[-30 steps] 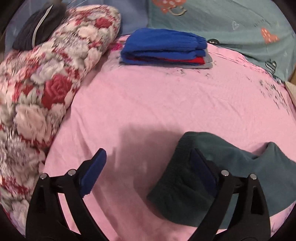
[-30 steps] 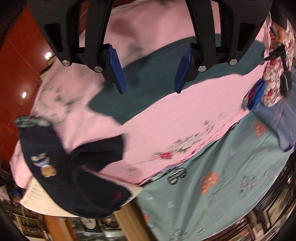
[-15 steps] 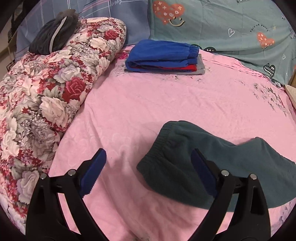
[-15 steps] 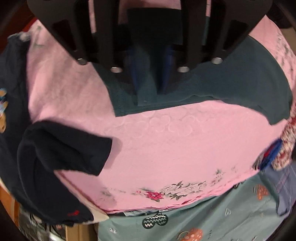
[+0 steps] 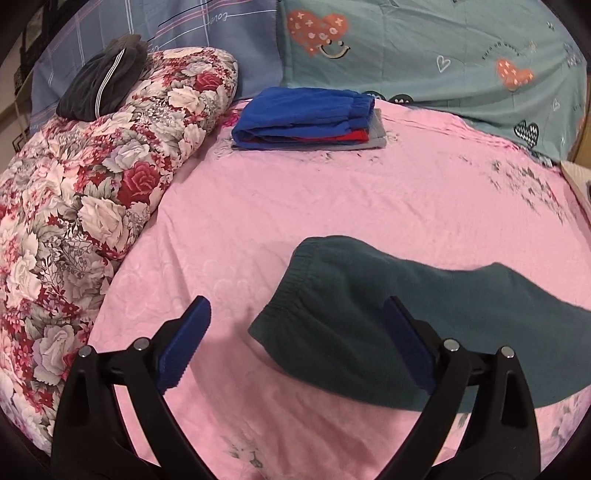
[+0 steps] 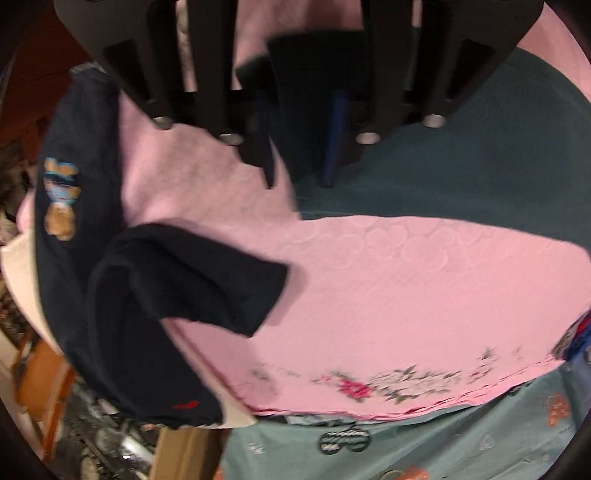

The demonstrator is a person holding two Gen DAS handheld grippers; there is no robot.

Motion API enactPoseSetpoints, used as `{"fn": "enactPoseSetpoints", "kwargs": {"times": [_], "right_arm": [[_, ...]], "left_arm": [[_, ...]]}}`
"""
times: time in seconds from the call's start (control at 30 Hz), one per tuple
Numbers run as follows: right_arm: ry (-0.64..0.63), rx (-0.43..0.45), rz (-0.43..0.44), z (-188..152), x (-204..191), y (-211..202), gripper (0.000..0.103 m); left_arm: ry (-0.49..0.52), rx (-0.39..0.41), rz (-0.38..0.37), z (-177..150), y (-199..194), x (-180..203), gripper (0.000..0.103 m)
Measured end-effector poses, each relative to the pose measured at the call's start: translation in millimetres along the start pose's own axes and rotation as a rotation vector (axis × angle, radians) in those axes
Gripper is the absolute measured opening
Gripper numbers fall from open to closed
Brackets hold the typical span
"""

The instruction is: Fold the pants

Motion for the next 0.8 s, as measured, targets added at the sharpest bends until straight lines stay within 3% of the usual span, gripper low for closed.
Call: {"fn": "enactPoseSetpoints", "kwargs": {"times": [0.03,0.1,0.2,0.23,0.33,0.43,0.53,0.6,0.67,0.73,0.8], "right_arm": [[0.008,0.034,-0.030,1.5,-0.8,-13.5,0.044],[0.012,0.103,0.024,2.8,-10.9,-41.6,0.044],[-0.065,0.189,0.271,-5.4,-54.4,-82.1,0.044],[-0.131,0.208,0.373,-11.1,-75.7,-94.0,0.044],[-0.375,0.225,0.537,-32.4,-132.7,-115.3,0.044],[-0.599,0.203,0.526,-54.8,-178.9,-111.3,0.044],[-0.686,0.153,0.505,-58.9,-196.1,-93.8,0.040],[-0.662,0.137,0.529,-54.7,-195.2,-87.8,0.035],[-0.606,0.091,0.555,-45.3,-190.4,-81.1,0.014],[-0.567,0.072,0.574,-43.3,-186.9,-82.4,0.002],[-0.554,0.091,0.588,-45.9,-183.2,-95.0,0.001]], "left_arm": [[0.005,0.003,0.007,-0.6,-1.4,0.9,0.096],[0.008,0.020,0.001,-0.9,-6.7,2.4,0.096],[0.017,0.058,-0.037,-2.2,-17.8,10.7,0.097],[0.025,0.070,-0.049,-3.3,-21.5,16.3,0.097],[0.071,0.094,-0.091,-9.5,-29.8,33.9,0.097],[0.117,0.092,-0.124,-20.2,-33.7,50.5,0.098],[0.154,0.084,-0.137,-31.3,-33.8,59.0,0.098],[0.158,0.078,-0.138,-36.3,-33.2,59.8,0.098],[0.153,0.071,-0.142,-39.5,-31.4,58.5,0.098],[0.140,0.065,-0.146,-40.8,-29.7,55.9,0.098],[0.125,0.058,-0.152,-40.3,-28.3,53.7,0.098]]}}
Point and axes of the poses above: each gripper's, at about its wrist camera, not at the fingertips, and y roughly the way its jaws point, x to its right, z to its top, the point moved 1 cm from there along y, roughly the way its jaws point, and after that the axes turned 1 degree about z, right-handed, at the moved point
